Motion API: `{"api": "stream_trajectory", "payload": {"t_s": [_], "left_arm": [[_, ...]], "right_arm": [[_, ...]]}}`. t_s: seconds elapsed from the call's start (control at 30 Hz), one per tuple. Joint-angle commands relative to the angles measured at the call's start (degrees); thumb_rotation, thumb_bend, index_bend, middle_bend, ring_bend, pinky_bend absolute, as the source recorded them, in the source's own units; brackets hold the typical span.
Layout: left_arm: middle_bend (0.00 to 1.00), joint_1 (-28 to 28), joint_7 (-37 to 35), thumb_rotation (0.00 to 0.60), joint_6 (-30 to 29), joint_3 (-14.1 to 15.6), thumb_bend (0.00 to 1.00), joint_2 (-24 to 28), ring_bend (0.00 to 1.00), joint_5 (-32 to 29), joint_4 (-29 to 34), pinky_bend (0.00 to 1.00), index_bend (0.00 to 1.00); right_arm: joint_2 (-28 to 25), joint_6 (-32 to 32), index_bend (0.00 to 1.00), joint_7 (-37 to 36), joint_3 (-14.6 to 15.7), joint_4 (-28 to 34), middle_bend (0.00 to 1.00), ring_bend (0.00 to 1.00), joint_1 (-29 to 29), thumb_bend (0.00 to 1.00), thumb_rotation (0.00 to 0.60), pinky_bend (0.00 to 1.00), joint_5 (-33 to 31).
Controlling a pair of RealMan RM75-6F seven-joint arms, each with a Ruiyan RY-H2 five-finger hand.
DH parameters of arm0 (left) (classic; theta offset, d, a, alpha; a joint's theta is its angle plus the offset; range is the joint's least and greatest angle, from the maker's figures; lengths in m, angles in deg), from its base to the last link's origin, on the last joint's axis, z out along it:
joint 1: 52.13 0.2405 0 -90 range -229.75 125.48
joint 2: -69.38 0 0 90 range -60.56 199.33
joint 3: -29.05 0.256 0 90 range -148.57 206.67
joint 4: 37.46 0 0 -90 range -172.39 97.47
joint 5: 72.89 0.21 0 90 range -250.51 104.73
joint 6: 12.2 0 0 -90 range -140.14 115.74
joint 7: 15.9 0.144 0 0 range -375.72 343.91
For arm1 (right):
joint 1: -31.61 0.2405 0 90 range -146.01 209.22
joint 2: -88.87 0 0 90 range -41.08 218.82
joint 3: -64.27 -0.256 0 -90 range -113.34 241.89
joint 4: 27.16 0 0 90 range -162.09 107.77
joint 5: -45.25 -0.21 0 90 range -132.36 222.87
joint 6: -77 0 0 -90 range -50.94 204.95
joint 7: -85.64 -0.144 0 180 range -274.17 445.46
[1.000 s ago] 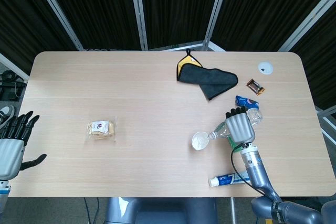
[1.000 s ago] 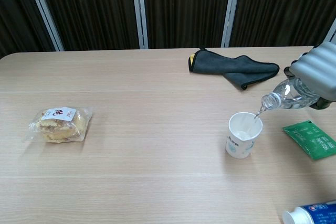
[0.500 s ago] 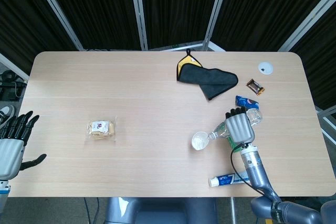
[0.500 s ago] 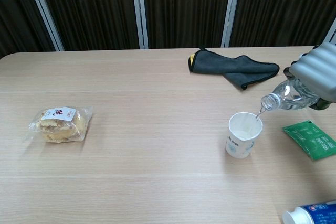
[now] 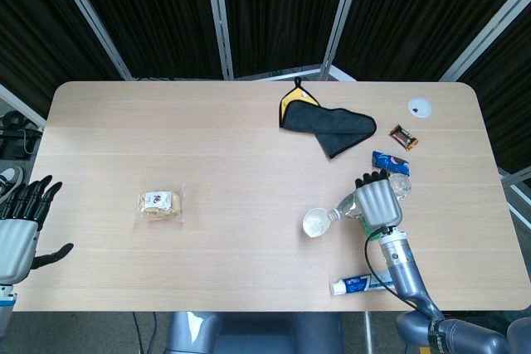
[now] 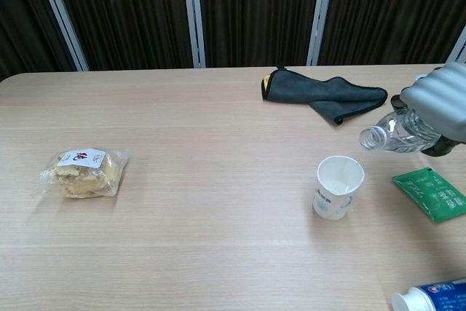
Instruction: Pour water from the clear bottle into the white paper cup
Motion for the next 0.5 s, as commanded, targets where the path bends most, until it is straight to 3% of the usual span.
{"api": "stream_trajectory", "payload": {"t_s": [0.03, 0.5], "left_arm": [[0.00, -0.02, 0.01, 0.600, 0.04, -0.01, 0.01, 0.03, 0.00, -0.05, 0.03, 0.00, 0.00], [0.00, -0.14, -0.10, 0.600, 0.57, 0.21, 0.01, 0.16, 0.00, -0.12, 0.25, 0.00, 0.00]], "right_arm": [[-1.36, -2.03, 0.59, -9.15, -1.97, 3.66, 0.66, 0.53, -0.43, 0.72, 0.600, 0.39, -1.98], [-5.50, -4.88, 0.59, -34.20, -7.27, 6.68, 0.66, 0.53, -0.43, 0.72, 0.600, 0.40, -2.94]]}}
